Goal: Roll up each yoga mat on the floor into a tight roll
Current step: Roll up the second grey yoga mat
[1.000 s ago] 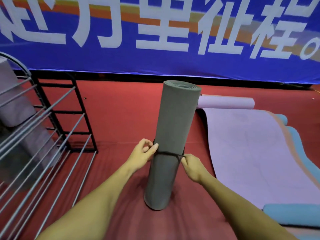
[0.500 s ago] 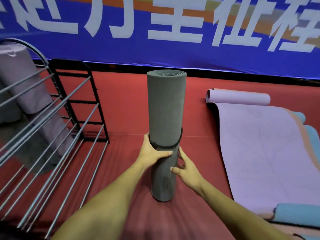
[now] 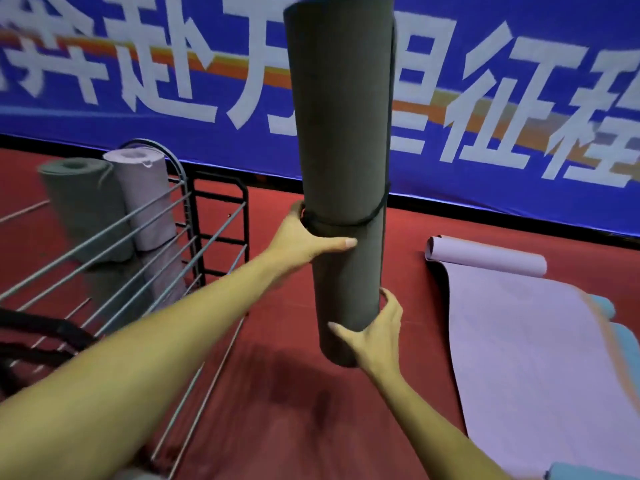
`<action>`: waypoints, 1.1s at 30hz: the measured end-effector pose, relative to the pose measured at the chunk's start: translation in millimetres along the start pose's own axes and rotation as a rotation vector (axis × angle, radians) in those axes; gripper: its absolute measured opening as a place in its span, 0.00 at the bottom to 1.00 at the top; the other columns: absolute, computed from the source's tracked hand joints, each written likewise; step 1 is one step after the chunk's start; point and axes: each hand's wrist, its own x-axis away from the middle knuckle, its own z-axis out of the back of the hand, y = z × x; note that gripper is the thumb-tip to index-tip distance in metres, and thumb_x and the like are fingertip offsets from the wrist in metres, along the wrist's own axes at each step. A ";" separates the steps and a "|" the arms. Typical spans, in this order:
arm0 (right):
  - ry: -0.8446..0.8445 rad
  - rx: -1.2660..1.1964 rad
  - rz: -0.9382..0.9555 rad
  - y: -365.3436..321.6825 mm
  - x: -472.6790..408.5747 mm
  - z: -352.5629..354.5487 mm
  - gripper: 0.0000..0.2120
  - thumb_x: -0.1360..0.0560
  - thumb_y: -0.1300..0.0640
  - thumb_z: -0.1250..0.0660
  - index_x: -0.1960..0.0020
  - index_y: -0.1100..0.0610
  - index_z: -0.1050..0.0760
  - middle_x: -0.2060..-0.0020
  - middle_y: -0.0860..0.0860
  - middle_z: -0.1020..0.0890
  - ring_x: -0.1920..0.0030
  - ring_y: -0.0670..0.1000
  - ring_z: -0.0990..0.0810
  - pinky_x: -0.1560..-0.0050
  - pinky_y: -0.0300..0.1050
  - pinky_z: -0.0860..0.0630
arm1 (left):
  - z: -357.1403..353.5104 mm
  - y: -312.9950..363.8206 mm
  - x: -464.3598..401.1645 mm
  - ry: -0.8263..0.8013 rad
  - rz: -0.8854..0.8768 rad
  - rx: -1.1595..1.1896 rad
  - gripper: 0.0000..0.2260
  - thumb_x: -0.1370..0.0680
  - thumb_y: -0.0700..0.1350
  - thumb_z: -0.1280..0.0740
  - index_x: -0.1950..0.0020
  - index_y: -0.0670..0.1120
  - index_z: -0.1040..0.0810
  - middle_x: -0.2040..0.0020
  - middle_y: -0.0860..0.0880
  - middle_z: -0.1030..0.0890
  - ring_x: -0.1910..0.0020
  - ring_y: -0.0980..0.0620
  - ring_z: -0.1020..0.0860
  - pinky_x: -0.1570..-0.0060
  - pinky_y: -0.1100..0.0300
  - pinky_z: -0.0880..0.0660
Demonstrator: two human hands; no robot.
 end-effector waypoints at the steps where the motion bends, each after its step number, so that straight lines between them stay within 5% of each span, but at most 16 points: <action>1: 0.009 -0.045 0.032 -17.5 -2.3 -1.7 0.55 0.44 0.37 0.16 0.25 0.48 0.40 0.30 0.48 0.31 0.29 0.50 0.31 0.30 0.54 0.28 | 12.5 19.5 6.4 0.006 -0.037 -0.002 0.49 0.45 0.56 0.11 0.28 0.53 0.28 0.36 0.56 0.18 0.39 0.60 0.19 0.38 0.53 0.20; 8: -0.020 -0.188 0.208 -126.4 -5.3 -37.0 0.50 0.44 0.44 0.14 0.29 0.43 0.38 0.34 0.44 0.26 0.35 0.45 0.24 0.39 0.56 0.21 | 119.5 70.8 56.8 -0.015 -0.201 -0.140 0.45 0.40 0.48 0.11 0.28 0.58 0.30 0.35 0.53 0.19 0.35 0.54 0.21 0.35 0.49 0.22; 14: -0.145 -0.209 0.385 -219.6 -20.1 -91.6 0.49 0.41 0.45 0.15 0.27 0.44 0.39 0.33 0.43 0.26 0.36 0.43 0.23 0.41 0.55 0.20 | 213.6 102.4 69.9 0.174 -0.273 -0.080 0.40 0.38 0.39 0.13 0.30 0.50 0.28 0.41 0.53 0.16 0.39 0.51 0.17 0.43 0.49 0.17; 18: -0.225 -0.255 0.507 -292.2 -37.0 -144.3 0.49 0.40 0.45 0.16 0.26 0.48 0.38 0.32 0.47 0.26 0.33 0.47 0.24 0.38 0.54 0.21 | 282.8 132.5 70.0 0.331 -0.349 -0.134 0.44 0.40 0.48 0.11 0.29 0.50 0.28 0.37 0.50 0.17 0.36 0.50 0.18 0.42 0.47 0.18; 22: -0.303 -0.332 0.551 -359.7 -38.4 -200.3 0.45 0.38 0.52 0.17 0.28 0.50 0.37 0.37 0.47 0.25 0.40 0.43 0.23 0.47 0.34 0.24 | 346.1 163.2 78.9 0.432 -0.417 -0.231 0.41 0.39 0.46 0.12 0.30 0.50 0.26 0.38 0.54 0.17 0.37 0.55 0.19 0.45 0.53 0.17; 27: -0.336 -0.381 0.572 -424.2 -23.1 -274.6 0.48 0.40 0.47 0.18 0.28 0.48 0.40 0.35 0.51 0.25 0.37 0.52 0.23 0.41 0.53 0.20 | 419.5 184.8 91.6 0.490 -0.455 -0.424 0.41 0.36 0.48 0.13 0.27 0.49 0.29 0.36 0.57 0.19 0.35 0.61 0.22 0.44 0.59 0.18; 33: -0.468 -0.353 0.501 -419.8 -12.0 -348.4 0.48 0.44 0.41 0.18 0.32 0.47 0.40 0.37 0.52 0.24 0.38 0.53 0.21 0.40 0.56 0.20 | 473.2 145.5 88.6 0.554 -0.306 -0.500 0.45 0.42 0.56 0.12 0.29 0.55 0.28 0.36 0.60 0.19 0.35 0.60 0.21 0.40 0.50 0.19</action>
